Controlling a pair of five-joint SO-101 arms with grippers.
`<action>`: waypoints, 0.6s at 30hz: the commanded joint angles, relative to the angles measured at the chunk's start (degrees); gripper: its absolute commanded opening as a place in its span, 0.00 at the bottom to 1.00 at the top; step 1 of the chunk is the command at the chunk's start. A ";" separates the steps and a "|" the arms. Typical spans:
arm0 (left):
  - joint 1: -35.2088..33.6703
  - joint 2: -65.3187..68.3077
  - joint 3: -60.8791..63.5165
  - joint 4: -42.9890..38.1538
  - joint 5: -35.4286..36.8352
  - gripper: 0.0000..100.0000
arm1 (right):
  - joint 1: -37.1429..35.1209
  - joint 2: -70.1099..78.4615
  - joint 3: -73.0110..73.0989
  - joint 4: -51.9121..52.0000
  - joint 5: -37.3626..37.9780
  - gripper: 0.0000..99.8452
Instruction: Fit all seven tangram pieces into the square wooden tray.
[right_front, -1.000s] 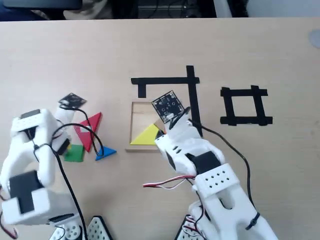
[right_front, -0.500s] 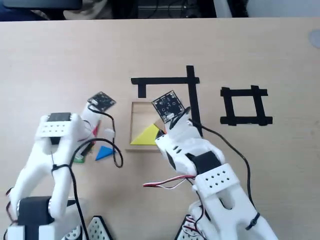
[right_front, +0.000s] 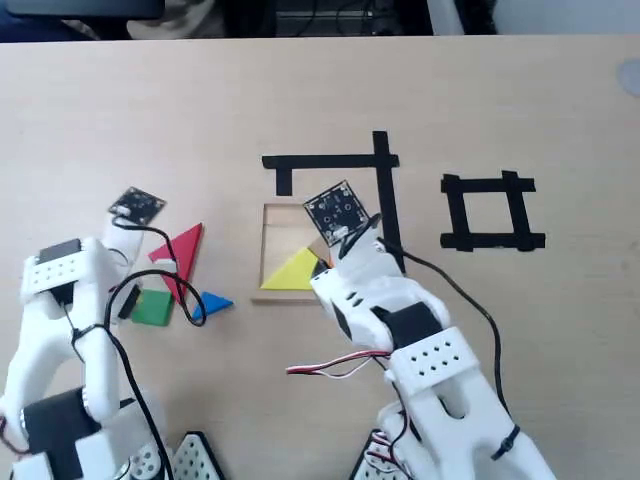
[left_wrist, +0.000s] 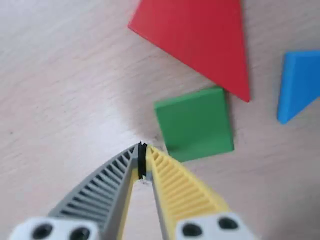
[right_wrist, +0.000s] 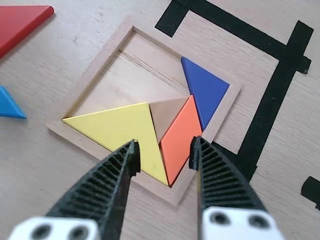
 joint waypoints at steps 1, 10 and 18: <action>3.12 1.93 -0.48 -1.67 4.31 0.03 | 0.62 -1.01 -1.54 -0.79 -0.62 0.18; 8.84 6.59 -3.82 0.44 10.20 0.03 | 0.79 -1.01 -1.54 -0.79 -0.44 0.18; 15.34 6.59 -3.74 0.53 17.76 0.03 | 0.88 -1.01 -1.63 -0.79 -0.35 0.18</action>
